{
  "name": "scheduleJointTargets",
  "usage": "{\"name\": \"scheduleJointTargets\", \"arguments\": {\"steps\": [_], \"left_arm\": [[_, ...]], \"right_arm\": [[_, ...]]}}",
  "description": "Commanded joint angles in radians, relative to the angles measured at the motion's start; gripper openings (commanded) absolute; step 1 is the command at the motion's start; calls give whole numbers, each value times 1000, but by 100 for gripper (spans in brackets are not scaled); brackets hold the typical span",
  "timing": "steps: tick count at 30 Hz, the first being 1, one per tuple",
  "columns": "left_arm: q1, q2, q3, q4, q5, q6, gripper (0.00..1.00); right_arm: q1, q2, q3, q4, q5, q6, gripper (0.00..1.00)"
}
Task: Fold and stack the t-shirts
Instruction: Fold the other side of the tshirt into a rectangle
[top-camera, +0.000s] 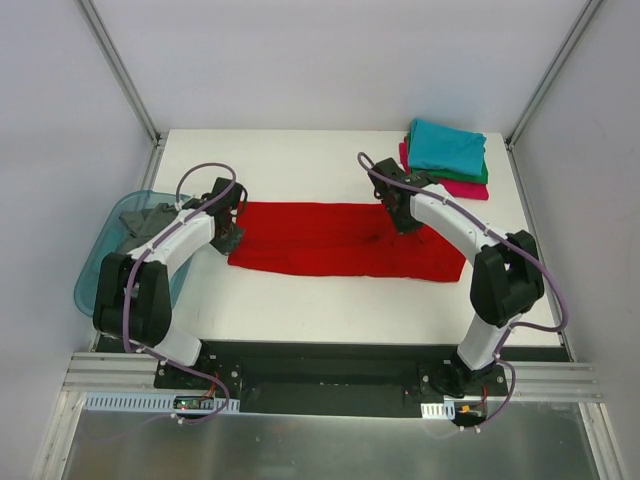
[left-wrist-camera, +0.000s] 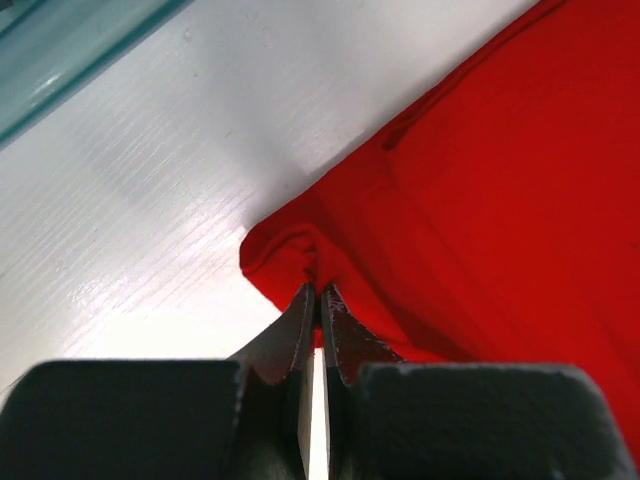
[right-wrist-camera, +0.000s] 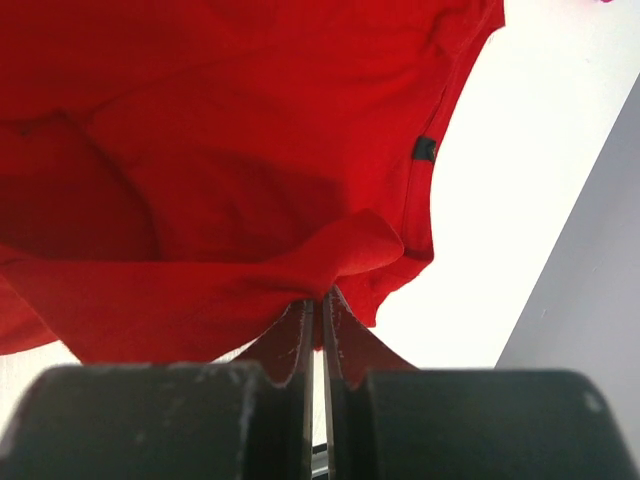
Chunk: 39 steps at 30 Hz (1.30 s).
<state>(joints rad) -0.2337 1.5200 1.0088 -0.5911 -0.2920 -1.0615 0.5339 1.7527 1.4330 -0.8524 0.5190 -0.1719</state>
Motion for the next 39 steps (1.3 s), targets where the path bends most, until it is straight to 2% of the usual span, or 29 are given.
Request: {"name": "scheduleJointTargets", "arguments": {"steps": [1, 7, 11, 20, 26, 29, 30, 31, 33, 34, 35, 37, 39], "left_arm": [[11, -58, 13, -91, -36, -46, 0], [11, -223, -108, -148, -64, -89, 0], [13, -259, -139, -148, -79, -92, 0], [14, -104, 26, -148, -104, -71, 0], [20, 29, 114, -148, -99, -37, 0], [30, 74, 137, -154, -111, -41, 2], [37, 89, 146, -154, -113, -45, 5], [40, 100, 158, -156, -119, -48, 12], [46, 114, 184, -159, -115, -46, 35], [45, 115, 200, -159, -113, -38, 50], [45, 114, 214, -159, -107, -31, 56], [39, 101, 244, -159, -98, -11, 69], [25, 83, 275, -159, -79, 17, 77]], "right_arm": [[-8, -2, 50, -5, 1, -41, 0], [-6, -67, -5, -2, -42, -41, 0], [-6, -104, -23, -4, -39, -43, 1], [-11, -85, 13, -13, -27, -57, 1], [-32, 25, 108, -33, -37, -81, 4], [-48, 102, 171, -36, -43, -86, 9], [-54, 132, 193, -37, -39, -84, 12], [-58, 158, 219, -37, -40, -81, 15], [-72, 229, 289, -34, -53, -80, 30], [-80, 260, 335, -42, -44, -72, 33], [-86, 292, 380, -39, -27, -63, 39], [-98, 338, 455, -16, 21, -45, 57], [-107, 367, 524, -19, 73, -5, 65]]}}
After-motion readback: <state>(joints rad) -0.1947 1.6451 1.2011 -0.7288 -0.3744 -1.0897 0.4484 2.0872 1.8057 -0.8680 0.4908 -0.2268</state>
